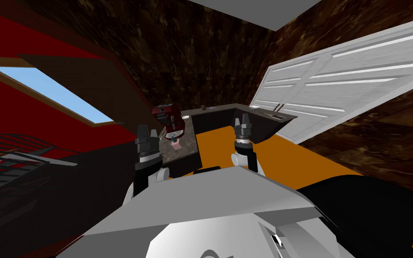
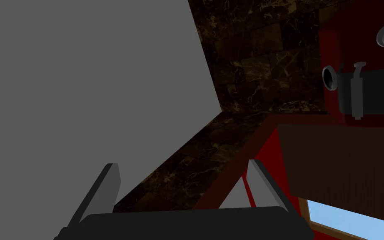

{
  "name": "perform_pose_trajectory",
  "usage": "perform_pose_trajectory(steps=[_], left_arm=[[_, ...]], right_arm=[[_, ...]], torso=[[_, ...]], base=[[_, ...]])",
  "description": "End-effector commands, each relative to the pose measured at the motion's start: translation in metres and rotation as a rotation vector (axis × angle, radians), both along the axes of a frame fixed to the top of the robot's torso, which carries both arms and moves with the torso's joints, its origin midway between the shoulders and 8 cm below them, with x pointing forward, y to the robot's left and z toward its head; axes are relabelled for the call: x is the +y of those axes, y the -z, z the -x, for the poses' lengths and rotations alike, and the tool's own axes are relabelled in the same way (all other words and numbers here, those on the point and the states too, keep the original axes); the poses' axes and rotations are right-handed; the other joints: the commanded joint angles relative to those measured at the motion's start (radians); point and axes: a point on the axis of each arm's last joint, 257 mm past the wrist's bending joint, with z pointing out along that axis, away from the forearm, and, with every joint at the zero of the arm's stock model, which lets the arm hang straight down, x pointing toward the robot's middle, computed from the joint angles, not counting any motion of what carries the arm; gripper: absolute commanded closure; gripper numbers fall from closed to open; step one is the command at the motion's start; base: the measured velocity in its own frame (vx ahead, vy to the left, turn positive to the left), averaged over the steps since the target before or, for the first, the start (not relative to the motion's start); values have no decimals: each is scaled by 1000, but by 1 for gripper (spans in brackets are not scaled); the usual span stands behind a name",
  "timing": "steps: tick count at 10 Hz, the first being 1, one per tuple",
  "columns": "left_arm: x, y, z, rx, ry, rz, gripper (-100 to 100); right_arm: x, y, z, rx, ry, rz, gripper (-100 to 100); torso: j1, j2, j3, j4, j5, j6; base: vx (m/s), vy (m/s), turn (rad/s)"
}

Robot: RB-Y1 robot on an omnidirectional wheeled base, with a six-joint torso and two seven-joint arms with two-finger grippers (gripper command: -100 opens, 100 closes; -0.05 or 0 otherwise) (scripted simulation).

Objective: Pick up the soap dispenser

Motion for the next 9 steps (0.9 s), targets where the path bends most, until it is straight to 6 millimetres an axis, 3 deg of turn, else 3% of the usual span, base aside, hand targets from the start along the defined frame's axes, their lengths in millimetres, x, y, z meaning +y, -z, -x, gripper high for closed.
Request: perform_pose_trajectory(steps=[1,6,9], left_arm=[[0,7,0,24,18,-8,-100],[22,63,11,186,83,60,-100],[31,81,18,235,102,113,-100]], right_arm=[[0,0,0,0,0,0,0],[0,0,0,0,0,0,0],[0,0,0,0,0,0,0]], torso=[[0,0,0,0,0,0],[3,3,2,1,1,0],[1,2,1,0,0,0]], base=[[-8,8,-55],[-30,34,-143],[-22,15,-101]])
